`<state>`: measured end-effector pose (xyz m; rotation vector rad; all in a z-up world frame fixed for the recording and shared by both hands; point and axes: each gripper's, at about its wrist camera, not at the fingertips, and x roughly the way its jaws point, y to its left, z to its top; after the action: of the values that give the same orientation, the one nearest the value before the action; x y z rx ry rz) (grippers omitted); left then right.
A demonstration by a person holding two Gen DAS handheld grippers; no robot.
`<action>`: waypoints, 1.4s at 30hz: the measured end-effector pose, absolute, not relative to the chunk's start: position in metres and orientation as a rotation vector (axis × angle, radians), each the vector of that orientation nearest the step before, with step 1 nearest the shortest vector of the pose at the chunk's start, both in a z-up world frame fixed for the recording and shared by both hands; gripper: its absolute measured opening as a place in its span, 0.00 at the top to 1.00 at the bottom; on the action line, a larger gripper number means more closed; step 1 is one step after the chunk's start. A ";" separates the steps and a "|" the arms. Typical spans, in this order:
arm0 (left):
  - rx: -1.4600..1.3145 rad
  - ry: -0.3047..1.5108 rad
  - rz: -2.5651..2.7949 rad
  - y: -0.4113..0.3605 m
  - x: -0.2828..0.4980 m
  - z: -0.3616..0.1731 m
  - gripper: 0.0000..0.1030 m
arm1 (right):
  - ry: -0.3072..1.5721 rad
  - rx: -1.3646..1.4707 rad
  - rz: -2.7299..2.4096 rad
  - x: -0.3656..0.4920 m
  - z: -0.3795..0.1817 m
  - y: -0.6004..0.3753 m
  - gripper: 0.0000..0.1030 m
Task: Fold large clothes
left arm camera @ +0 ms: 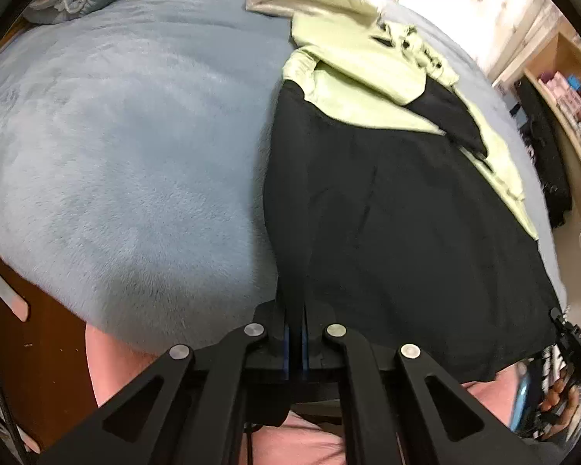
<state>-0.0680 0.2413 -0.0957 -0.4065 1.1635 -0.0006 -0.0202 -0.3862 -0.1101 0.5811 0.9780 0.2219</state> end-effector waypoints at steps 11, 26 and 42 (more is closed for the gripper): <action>-0.478 1.098 -0.035 0.242 -0.097 -0.047 0.99 | 0.906 0.558 0.272 -0.044 -0.053 -0.382 0.90; -0.571 1.237 0.005 0.267 -0.119 -0.025 0.99 | 1.016 0.543 0.254 -0.072 -0.021 -0.400 0.90; -0.762 1.072 0.013 0.286 0.054 -0.025 0.99 | 0.963 0.699 0.207 0.105 -0.051 -0.415 0.90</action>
<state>0.0539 0.2860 -0.0245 -0.7619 1.0723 0.0126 0.1049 -0.4147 -0.0507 0.6992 0.9631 0.2072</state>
